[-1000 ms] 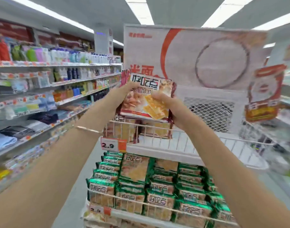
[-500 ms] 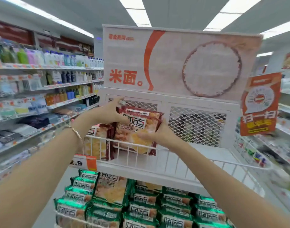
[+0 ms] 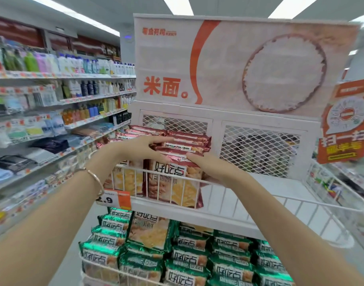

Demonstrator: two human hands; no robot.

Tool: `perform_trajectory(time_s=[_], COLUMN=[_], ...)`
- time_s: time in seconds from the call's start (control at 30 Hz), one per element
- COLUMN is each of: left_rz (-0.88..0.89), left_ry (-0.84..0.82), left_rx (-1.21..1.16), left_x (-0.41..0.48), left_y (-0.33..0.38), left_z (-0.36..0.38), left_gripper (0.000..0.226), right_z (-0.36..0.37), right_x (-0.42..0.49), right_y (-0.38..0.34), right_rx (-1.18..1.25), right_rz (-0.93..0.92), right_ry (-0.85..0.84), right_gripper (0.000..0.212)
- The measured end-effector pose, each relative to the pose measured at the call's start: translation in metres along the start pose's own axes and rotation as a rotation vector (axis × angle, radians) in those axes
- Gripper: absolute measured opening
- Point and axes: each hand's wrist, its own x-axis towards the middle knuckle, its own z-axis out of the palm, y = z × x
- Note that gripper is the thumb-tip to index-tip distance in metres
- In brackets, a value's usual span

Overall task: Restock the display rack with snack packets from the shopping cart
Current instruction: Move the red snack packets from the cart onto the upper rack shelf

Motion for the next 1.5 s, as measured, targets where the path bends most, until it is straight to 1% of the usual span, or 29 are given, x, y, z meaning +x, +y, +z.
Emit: perform_trajectory(time_s=[0.03, 0.07, 0.1, 0.13, 0.17, 0.2, 0.23, 0.27, 0.3, 0.37, 0.4, 0.47, 0.53, 0.6, 0.67, 0.77, 0.87, 0.97, 1.07, 1.2, 1.33, 1.43, 1.5], left_rz=[0.014, 0.017, 0.014, 0.013, 0.015, 0.02, 0.034, 0.05, 0.069, 0.088, 0.081, 0.003, -0.123, -0.259, -0.412, -0.614, -0.777, -0.922, -1.035, -1.172, -1.262, -1.338, -1.381], left_ry=[-0.01, -0.022, -0.027, -0.022, 0.0, 0.037, 0.093, 0.166, 0.262, 0.5, 0.638, 0.861, 0.964, 0.97, 0.935, 0.889, 0.81, 0.749, 0.701, 0.63, 0.617, 0.593, 0.6], left_rx=[-0.041, -0.045, -0.031, -0.009, 0.004, 0.012, -0.006, -0.05, -0.121, -0.258, -0.266, -0.198, -0.114, -0.062, -0.062, -0.086, -0.145, -0.19, -0.225, -0.289, -0.386, -0.478, -0.503], left_x=[-0.001, -0.002, -0.002, -0.003, -0.005, -0.008, -0.012, -0.019, -0.027, -0.045, -0.055, -0.08, -0.113, -0.152, -0.197, -0.268, -0.341, -0.409, -0.46, -0.501, -0.514, -0.513, -0.509], left_y=[0.001, 0.001, 0.001, 0.002, 0.003, 0.004, 0.005, 0.004, 0.003, -0.007, -0.018, -0.049, -0.088, -0.132, -0.175, -0.232, -0.28, -0.315, -0.338, -0.368, -0.397, -0.424, -0.443], left_z=[-0.001, -0.001, 0.0, 0.001, 0.002, 0.002, 0.002, 0.001, 0.0, -0.001, -0.002, -0.003, -0.001, 0.006, 0.02, 0.051, 0.089, 0.133, 0.176, 0.22, 0.251, 0.269, 0.279], left_gripper=[0.069, 0.065, 0.062, 0.061, 0.062, 0.065, 0.067, 0.067, 0.062, 0.039, 0.03, 0.023, 0.025, 0.026, 0.027, 0.029, 0.025, 0.016, 0.02, 0.025, 0.014, 0.023, 0.023], right_z=[0.0, 0.001, 0.002, 0.005, 0.009, 0.013, 0.017, 0.021, 0.027, 0.043, 0.053, 0.08, 0.115, 0.158, 0.208, 0.295, 0.386, 0.468, 0.536, 0.602, 0.652, 0.684, 0.704], right_x=[0.015, 0.001, -0.02, -0.047, -0.064, -0.072, -0.078, -0.086, -0.093, -0.094, -0.094, -0.092, -0.091, -0.091, -0.095, -0.103, -0.115, -0.13, -0.15, -0.165, -0.161, -0.143, -0.127], right_y=[0.01, 0.003, -0.009, -0.025, -0.036, -0.041, -0.044, -0.048, -0.055, -0.062, -0.067, -0.077, -0.086, -0.095, -0.101, -0.101, -0.086, -0.062, -0.039, -0.02, 0.0, 0.014, 0.022], right_rx=[0.035, 0.07, 0.093, 0.059, -0.005, -0.074, -0.171, -0.27, -0.345, -0.433, -0.468, -0.523, -0.573, -0.603, -0.575, -0.56, -0.591, -0.621, -0.679, -0.758, -0.819, -0.868, -0.903], right_rz=[0.001, -0.012, -0.021, -0.065, -0.124, -0.212, -0.334, -0.444, -0.544, -0.67, -0.704, -0.789, -0.865, -0.945, -0.999, -1.003, -0.994, -0.993, -0.963, -0.91, -0.877, -0.846, -0.811], right_ry=[-0.008, 0.012, 0.05, 0.126, 0.219, 0.344, 0.47, 0.558, 0.598, 0.577, 0.573, 0.562, 0.53, 0.482, 0.405, 0.24, 0.045, -0.112, -0.311, -0.517, -0.687, -0.808, -0.886], right_gripper=[0.132, 0.132, 0.126, 0.111, 0.09, 0.075, 0.066, 0.062, 0.059, 0.054, 0.051, 0.049, 0.048, 0.048, 0.048, 0.051, 0.052, 0.049, 0.049, 0.048, 0.043, 0.052, 0.053])
